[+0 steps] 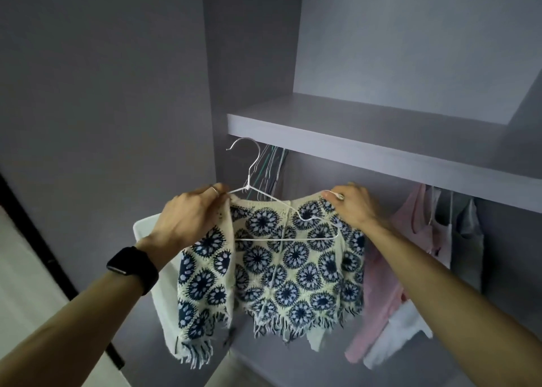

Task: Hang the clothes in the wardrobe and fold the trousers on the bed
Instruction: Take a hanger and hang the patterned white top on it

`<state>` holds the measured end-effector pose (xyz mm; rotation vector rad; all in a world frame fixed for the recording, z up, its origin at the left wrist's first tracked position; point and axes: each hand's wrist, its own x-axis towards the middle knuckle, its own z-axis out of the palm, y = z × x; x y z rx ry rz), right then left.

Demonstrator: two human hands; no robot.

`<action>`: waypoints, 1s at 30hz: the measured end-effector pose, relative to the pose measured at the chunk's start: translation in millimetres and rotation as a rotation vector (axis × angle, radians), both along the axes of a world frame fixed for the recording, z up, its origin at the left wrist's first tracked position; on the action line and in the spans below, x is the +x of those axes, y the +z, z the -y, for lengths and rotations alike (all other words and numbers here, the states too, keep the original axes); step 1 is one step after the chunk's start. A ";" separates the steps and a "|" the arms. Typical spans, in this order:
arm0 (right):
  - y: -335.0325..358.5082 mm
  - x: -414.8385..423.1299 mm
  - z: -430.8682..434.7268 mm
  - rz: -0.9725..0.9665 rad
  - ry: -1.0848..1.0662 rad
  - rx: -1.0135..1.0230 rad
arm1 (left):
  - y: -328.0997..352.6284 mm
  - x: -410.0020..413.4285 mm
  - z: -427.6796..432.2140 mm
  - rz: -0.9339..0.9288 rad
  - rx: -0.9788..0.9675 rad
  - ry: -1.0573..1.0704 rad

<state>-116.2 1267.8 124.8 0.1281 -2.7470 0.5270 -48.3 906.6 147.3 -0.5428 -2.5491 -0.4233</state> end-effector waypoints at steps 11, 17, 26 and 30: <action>15.2 10.1 16.4 -0.189 0.015 0.081 | -30.5 -4.2 -38.4 0.050 -0.263 0.262; 12.0 16.4 4.3 -0.186 0.053 0.083 | -19.4 -8.8 -32.3 0.016 -0.111 0.276; 13.1 19.5 37.5 -0.279 0.089 -0.136 | -27.5 -2.4 -89.0 0.079 -0.023 0.104; 6.8 60.2 47.7 -0.461 0.010 -0.258 | -32.0 -8.3 -76.6 0.047 0.052 0.127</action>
